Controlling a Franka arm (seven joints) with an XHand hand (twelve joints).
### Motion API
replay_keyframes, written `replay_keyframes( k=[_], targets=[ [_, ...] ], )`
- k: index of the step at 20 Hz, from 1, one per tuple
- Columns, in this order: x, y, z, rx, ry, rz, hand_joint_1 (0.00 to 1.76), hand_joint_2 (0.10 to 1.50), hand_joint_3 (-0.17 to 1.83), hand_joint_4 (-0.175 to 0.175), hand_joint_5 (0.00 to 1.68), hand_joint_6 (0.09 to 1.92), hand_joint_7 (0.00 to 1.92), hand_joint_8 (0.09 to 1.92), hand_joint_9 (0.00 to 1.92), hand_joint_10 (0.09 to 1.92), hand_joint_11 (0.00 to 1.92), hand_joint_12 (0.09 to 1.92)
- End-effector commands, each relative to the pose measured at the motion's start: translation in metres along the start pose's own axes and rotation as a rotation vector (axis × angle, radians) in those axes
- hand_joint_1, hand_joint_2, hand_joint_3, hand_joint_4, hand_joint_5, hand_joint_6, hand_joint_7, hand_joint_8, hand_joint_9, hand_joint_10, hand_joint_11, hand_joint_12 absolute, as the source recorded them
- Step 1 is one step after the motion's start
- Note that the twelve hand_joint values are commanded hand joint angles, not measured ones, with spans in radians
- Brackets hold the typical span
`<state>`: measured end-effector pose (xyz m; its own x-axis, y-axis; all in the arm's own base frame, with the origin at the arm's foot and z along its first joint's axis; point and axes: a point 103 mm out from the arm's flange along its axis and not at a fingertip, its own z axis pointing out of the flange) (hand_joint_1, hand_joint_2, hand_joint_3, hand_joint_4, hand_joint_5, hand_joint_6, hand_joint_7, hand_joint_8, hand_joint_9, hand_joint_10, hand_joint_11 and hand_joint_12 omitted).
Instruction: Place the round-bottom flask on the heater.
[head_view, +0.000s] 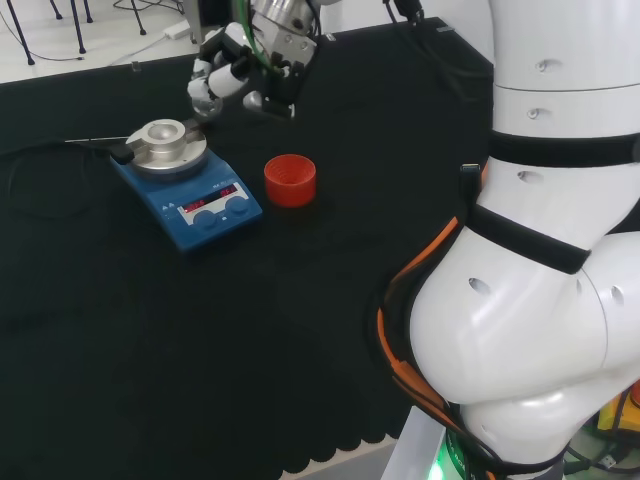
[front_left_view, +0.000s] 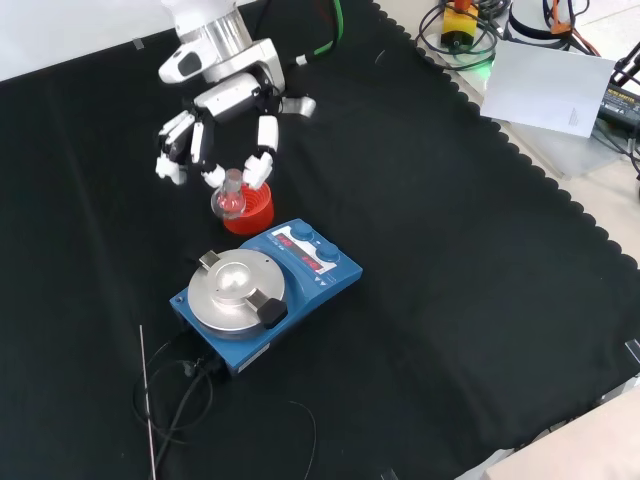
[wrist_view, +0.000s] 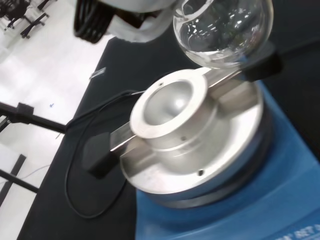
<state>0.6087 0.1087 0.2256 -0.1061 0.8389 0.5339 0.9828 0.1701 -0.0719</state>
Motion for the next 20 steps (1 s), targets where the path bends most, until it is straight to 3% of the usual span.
replay_keyframes(
  k=[1, 10, 20],
  targets=[
    [0.036, 0.016, 0.026, 0.061, -0.01, -0.057, 1.06, 0.7, 0.79, 0.171, 1.05, 1.12, 0.24, 0.5, 0.47, 0.58, 0.1, 1.35],
    [0.054, 0.034, 0.037, 0.071, -0.032, -0.079, 1.06, 0.7, 0.79, 0.173, 1.05, 1.11, 0.24, 0.51, 0.47, 0.58, 0.1, 1.35],
    [0.041, 0.049, 0.04, 0.096, -0.008, -0.072, 1.07, 0.7, 0.79, 0.175, 1.06, 1.1, 0.25, 0.51, 0.47, 0.59, 0.1, 1.35]
  ],
)
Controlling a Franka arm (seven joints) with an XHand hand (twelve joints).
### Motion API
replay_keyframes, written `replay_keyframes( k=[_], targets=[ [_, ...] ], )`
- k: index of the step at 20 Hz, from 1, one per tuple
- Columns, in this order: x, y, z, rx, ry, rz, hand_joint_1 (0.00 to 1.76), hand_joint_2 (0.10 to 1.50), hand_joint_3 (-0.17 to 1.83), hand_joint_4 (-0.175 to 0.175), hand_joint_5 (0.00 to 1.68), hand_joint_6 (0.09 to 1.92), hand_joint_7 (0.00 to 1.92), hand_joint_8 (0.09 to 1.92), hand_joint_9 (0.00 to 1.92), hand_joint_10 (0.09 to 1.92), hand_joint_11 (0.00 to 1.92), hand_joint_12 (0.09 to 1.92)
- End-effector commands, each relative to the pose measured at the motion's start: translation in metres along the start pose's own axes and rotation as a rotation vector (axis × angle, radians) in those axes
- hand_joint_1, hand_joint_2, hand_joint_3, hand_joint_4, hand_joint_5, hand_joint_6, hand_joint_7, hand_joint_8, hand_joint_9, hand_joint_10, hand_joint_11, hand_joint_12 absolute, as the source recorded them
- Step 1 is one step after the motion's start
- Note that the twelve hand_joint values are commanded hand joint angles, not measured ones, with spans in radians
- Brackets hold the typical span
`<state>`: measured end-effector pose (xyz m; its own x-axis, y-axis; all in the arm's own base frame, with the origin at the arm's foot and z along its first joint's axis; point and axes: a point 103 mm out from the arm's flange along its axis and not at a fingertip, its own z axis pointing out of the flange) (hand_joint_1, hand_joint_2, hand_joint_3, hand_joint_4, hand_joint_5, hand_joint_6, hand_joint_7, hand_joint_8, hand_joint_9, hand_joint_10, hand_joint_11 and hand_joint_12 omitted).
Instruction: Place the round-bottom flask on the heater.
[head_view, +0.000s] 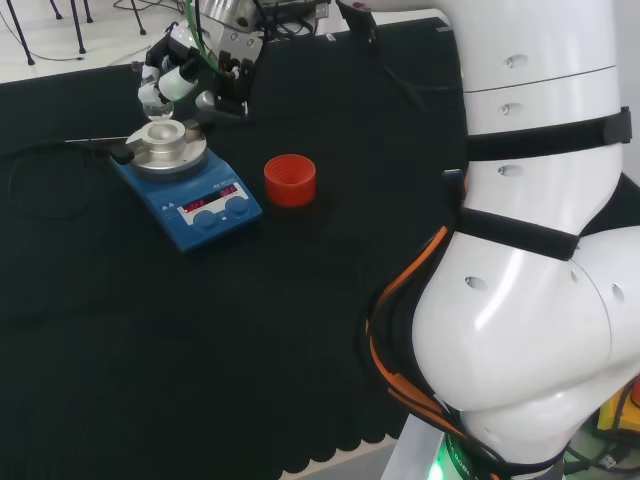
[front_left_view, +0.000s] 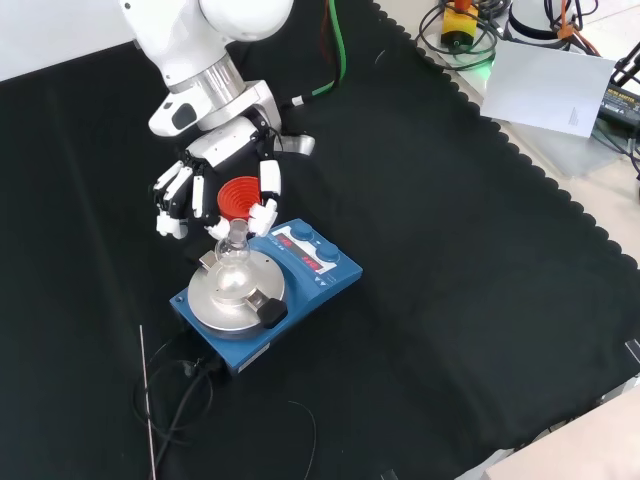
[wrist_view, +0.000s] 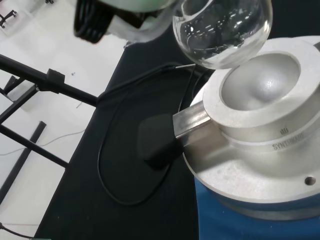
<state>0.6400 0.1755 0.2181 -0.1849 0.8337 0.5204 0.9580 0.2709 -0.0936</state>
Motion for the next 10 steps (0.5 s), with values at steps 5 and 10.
replay_keyframes(
  k=[5, 10],
  targets=[
    [-0.017, 0.01, 0.006, 0.019, 0.015, 0.006, 1.07, 0.7, 0.79, 0.175, 1.06, 1.1, 0.25, 0.51, 0.47, 0.59, 0.1, 1.35],
    [-0.022, 0.011, 0.007, 0.022, 0.011, 0.018, 1.07, 0.7, 0.79, 0.175, 1.06, 1.1, 0.25, 0.51, 0.47, 0.59, 0.1, 1.35]
  ],
)
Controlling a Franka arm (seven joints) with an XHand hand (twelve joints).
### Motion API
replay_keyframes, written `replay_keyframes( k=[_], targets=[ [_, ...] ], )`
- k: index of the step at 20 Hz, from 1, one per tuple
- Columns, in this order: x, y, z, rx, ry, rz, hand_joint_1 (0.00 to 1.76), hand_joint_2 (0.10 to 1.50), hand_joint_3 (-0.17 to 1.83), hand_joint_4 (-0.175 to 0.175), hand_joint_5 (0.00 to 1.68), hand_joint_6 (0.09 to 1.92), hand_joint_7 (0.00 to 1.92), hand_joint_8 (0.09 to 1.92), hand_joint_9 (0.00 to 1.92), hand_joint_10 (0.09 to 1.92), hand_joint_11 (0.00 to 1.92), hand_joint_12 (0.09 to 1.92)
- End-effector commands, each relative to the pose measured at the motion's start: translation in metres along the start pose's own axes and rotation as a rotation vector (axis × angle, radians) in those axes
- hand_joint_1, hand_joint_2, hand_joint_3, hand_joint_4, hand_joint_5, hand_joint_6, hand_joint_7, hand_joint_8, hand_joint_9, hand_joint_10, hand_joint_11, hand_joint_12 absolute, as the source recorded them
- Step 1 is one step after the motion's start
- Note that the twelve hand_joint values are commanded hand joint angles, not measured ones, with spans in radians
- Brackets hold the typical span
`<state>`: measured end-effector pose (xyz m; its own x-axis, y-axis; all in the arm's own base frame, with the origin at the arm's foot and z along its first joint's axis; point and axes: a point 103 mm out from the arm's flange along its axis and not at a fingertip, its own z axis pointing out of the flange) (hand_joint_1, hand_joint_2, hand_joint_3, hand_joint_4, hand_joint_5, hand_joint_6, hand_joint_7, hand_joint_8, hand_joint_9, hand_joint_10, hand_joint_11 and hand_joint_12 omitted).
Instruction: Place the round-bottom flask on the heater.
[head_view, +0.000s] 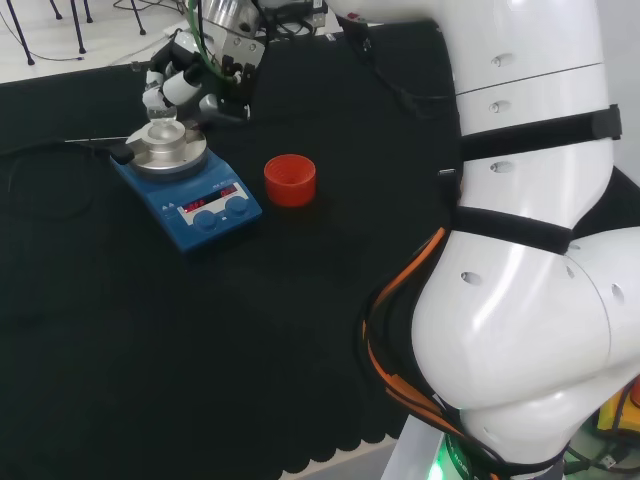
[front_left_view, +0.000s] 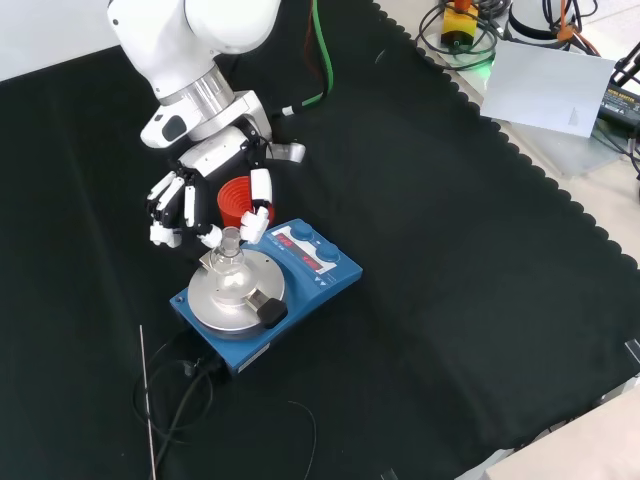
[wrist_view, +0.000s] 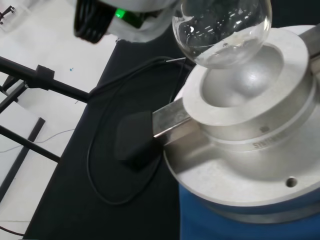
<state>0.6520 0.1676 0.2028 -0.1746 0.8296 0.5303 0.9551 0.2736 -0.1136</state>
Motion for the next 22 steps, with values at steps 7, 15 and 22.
replay_keyframes(
  k=[7, 15, 22],
  targets=[
    [-0.01, 0.0, 0.006, 0.007, 0.005, 0.023, 1.07, 0.69, 0.79, 0.175, 1.06, 1.1, 0.25, 0.51, 0.47, 0.59, 0.1, 1.35],
    [-0.006, 0.001, 0.009, 0.014, -0.009, 0.023, 1.07, 0.69, 0.79, 0.175, 1.06, 1.1, 0.25, 0.51, 0.47, 0.59, 0.1, 1.35],
    [-0.005, 0.004, 0.015, 0.023, -0.015, 0.031, 1.07, 0.69, 0.79, 0.175, 1.06, 1.09, 0.25, 0.51, 0.47, 0.59, 0.1, 1.35]
  ],
)
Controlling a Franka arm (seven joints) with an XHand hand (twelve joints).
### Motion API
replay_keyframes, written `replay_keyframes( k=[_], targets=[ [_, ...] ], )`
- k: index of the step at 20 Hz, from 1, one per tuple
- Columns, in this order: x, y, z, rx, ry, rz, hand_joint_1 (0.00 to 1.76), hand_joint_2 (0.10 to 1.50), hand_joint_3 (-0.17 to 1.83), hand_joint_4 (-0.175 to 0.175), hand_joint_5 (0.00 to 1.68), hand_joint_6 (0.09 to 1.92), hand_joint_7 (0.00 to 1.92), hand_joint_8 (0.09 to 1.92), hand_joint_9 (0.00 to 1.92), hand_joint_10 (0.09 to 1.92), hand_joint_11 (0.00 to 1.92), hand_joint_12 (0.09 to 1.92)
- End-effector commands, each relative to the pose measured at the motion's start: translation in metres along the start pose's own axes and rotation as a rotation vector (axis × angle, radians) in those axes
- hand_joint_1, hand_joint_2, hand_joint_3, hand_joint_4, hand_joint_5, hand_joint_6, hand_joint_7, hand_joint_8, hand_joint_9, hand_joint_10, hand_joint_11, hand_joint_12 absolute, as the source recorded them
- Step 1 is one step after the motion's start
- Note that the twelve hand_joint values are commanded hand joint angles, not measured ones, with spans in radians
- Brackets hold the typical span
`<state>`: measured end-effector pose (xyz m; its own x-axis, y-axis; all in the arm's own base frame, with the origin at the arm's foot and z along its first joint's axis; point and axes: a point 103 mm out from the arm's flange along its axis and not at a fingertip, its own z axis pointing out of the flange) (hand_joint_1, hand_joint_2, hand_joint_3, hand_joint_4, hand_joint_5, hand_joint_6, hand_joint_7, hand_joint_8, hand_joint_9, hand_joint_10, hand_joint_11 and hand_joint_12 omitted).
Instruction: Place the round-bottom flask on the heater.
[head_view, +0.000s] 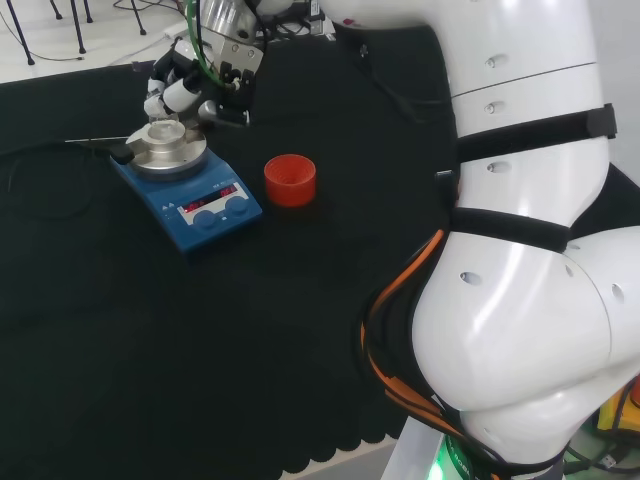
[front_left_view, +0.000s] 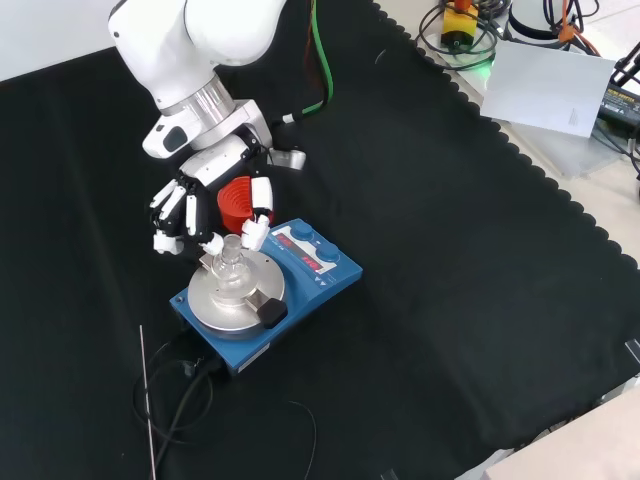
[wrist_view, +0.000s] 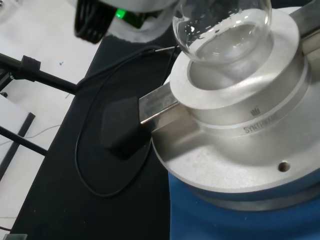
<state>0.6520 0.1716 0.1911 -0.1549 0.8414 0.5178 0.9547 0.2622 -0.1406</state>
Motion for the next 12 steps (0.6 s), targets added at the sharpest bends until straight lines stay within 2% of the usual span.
replay_keyframes(
  k=[1, 12],
  targets=[
    [-0.0028, 0.0018, 0.0039, 0.009, -0.005, 0.008, 1.07, 0.69, 0.79, 0.175, 1.06, 1.09, 0.25, 0.51, 0.47, 0.59, 0.1, 1.35],
    [-0.0065, 0.0034, 0.0124, 0.023, -0.01, 0.016, 1.07, 0.69, 0.79, 0.175, 1.06, 1.09, 0.25, 0.51, 0.48, 0.59, 0.1, 1.35]
  ],
)
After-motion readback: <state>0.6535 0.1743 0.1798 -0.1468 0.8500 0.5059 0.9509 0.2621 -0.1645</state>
